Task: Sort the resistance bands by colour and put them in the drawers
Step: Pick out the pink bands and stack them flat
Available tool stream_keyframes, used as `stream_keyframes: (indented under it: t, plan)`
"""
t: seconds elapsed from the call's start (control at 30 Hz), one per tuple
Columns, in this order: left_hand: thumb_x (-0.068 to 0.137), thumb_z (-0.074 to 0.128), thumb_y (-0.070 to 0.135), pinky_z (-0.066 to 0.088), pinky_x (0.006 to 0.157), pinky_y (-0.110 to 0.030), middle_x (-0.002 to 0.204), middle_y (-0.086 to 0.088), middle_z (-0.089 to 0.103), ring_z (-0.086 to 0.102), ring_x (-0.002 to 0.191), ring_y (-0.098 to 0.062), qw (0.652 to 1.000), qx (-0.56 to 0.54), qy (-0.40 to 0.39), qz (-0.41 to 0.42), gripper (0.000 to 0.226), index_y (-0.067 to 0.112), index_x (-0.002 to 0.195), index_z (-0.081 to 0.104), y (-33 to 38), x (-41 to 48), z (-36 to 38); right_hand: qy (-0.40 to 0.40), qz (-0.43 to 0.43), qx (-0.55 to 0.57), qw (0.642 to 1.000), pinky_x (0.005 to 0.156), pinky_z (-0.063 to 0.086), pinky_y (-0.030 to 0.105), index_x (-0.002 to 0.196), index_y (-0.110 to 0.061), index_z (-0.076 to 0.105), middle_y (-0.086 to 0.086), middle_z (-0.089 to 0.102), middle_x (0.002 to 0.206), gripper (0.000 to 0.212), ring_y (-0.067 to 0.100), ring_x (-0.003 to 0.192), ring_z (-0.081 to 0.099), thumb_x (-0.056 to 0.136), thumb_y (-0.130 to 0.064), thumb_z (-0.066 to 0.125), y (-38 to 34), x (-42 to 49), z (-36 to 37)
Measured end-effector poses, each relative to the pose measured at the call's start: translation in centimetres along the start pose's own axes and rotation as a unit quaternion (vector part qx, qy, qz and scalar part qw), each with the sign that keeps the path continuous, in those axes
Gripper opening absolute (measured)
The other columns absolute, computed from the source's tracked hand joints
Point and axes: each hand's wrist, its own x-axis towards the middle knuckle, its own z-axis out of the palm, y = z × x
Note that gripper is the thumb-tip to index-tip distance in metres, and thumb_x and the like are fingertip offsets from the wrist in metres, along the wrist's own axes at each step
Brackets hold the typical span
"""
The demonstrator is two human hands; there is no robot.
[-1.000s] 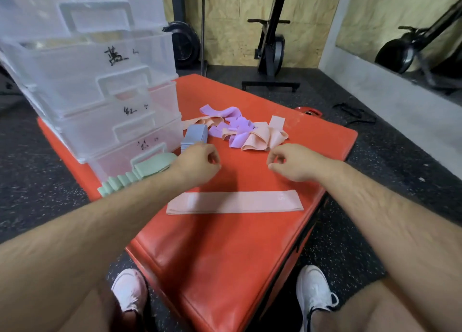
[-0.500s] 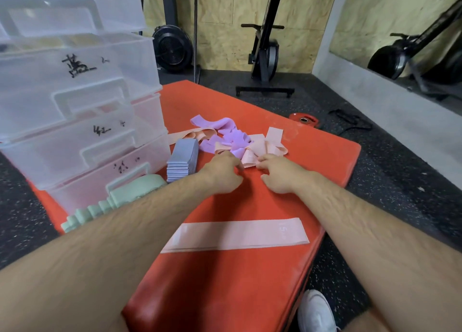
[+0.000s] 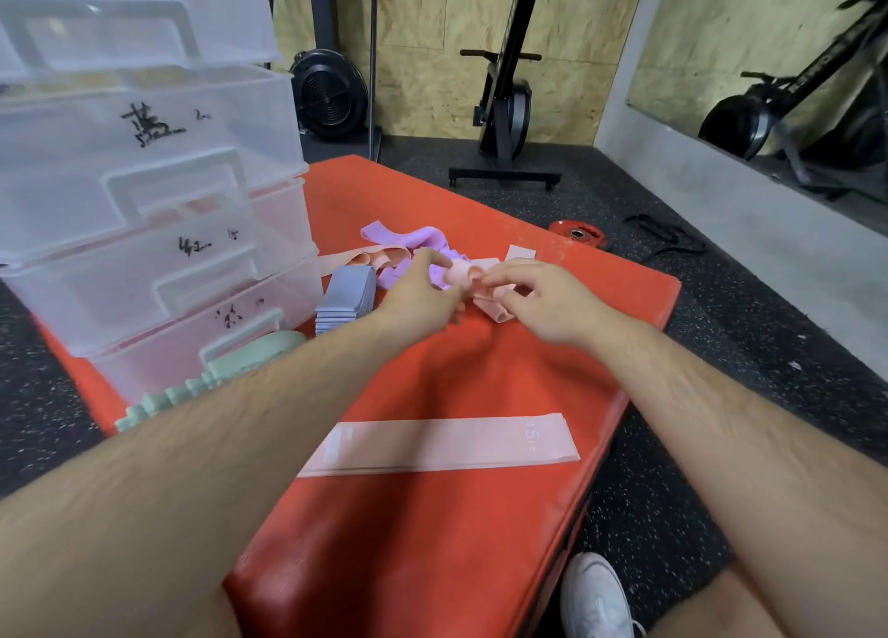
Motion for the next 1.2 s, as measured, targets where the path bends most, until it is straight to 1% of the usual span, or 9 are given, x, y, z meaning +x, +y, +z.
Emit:
stream_keyframes:
  t: [0.1,0.23,0.33,0.5,0.63,0.73,0.9,0.97,1.2]
  plan:
    - [0.092,0.062,0.019,0.058,0.071,-0.037,0.095,-0.013,0.069,0.067,0.067,-0.021,0.981,-0.188,-0.035,-0.033,0.028,0.013,0.117,0.052,1.6,-1.0,-0.9,0.011,-0.020,-0.010,1.000,0.087,0.034,0.000,0.117,-0.015,0.073,-0.005,0.067,0.122,0.024,0.008,0.111,0.059,0.098,-0.013,0.058,-1.1,-0.7,-0.2]
    - [0.094,0.052,0.014,0.060,0.076,-0.034,0.096,-0.012,0.073,0.073,0.087,-0.026,0.956,-0.288,-0.055,-0.021,0.015,0.008,0.100,0.065,2.9,-2.6,-2.3,-0.015,-0.032,-0.001,0.999,0.086,0.039,0.007,0.117,-0.017,0.074,-0.004,0.067,0.123,0.025,0.012,0.114,0.059,0.098,-0.013,0.057,-2.6,-1.8,-0.3]
    - [0.090,0.058,0.004,0.059,0.071,-0.038,0.087,-0.012,0.065,0.069,0.079,-0.025,0.979,-0.196,0.040,0.041,0.013,0.012,0.081,0.064,2.2,-3.1,-3.4,-0.060,-0.017,0.034,0.997,0.091,0.043,0.017,0.110,-0.020,0.077,-0.005,0.068,0.120,0.023,0.013,0.117,0.058,0.096,-0.013,0.060,-4.0,-2.6,-0.6]
    - [0.079,0.066,0.012,0.055,0.071,-0.038,0.080,-0.005,0.068,0.065,0.070,-0.021,0.990,-0.031,0.052,0.124,0.023,0.020,0.099,0.057,1.4,-4.3,-5.4,-0.013,0.022,0.037,0.999,0.082,0.054,0.043,0.092,-0.032,0.066,-0.005,0.069,0.097,0.021,0.016,0.081,0.061,0.089,-0.014,0.056,-5.8,-2.6,-0.3]
    - [0.090,0.067,0.018,0.051,0.070,-0.027,0.088,0.000,0.069,0.062,0.075,-0.012,0.978,0.094,0.063,0.175,0.011,0.018,0.100,0.064,1.4,-6.0,-6.5,-0.028,-0.013,0.058,0.998,0.095,0.051,0.036,0.114,-0.044,0.054,-0.022,0.060,0.121,0.031,0.004,0.107,0.060,0.087,-0.028,0.057,-8.0,-1.4,1.2]
    - [0.092,0.066,0.014,0.051,0.069,-0.024,0.088,-0.003,0.071,0.064,0.076,-0.011,0.972,0.091,0.058,0.209,0.004,0.017,0.095,0.064,1.4,-7.2,-7.5,-0.075,-0.028,0.064,0.995,0.079,0.050,0.023,0.127,-0.040,0.056,-0.019,0.063,0.115,0.035,0.007,0.093,0.064,0.096,-0.025,0.057,-9.9,-0.6,2.2]
    - [0.089,0.066,0.008,0.042,0.066,-0.012,0.081,0.007,0.064,0.055,0.070,-0.003,0.970,0.073,0.088,0.213,0.009,0.015,0.093,0.065,1.4,-8.1,-9.6,-0.068,-0.048,0.027,0.996,0.068,0.044,0.024,0.099,-0.030,0.059,-0.008,0.065,0.092,0.005,0.011,0.084,0.059,0.097,-0.026,0.062,-11.1,0.8,3.5]
    - [0.089,0.064,0.007,0.042,0.064,-0.013,0.080,0.005,0.062,0.053,0.070,-0.005,0.973,0.056,0.101,0.199,0.013,0.019,0.091,0.064,1.2,-8.0,-10.3,-0.071,-0.034,-0.014,0.997,0.068,0.041,0.027,0.095,-0.018,0.059,-0.002,0.065,0.088,0.013,0.017,0.082,0.057,0.096,-0.030,0.063,-10.6,1.2,3.8]
    - [0.089,0.063,0.000,0.051,0.072,-0.031,0.078,0.006,0.064,0.059,0.073,-0.009,0.976,-0.032,0.139,0.163,0.026,0.026,0.085,0.064,1.4,-8.2,-12.4,-0.118,0.046,-0.097,0.987,0.060,0.033,0.029,0.074,-0.020,0.046,-0.002,0.051,0.078,0.030,0.020,0.076,0.046,0.092,-0.034,0.066,-8.1,1.2,4.1]
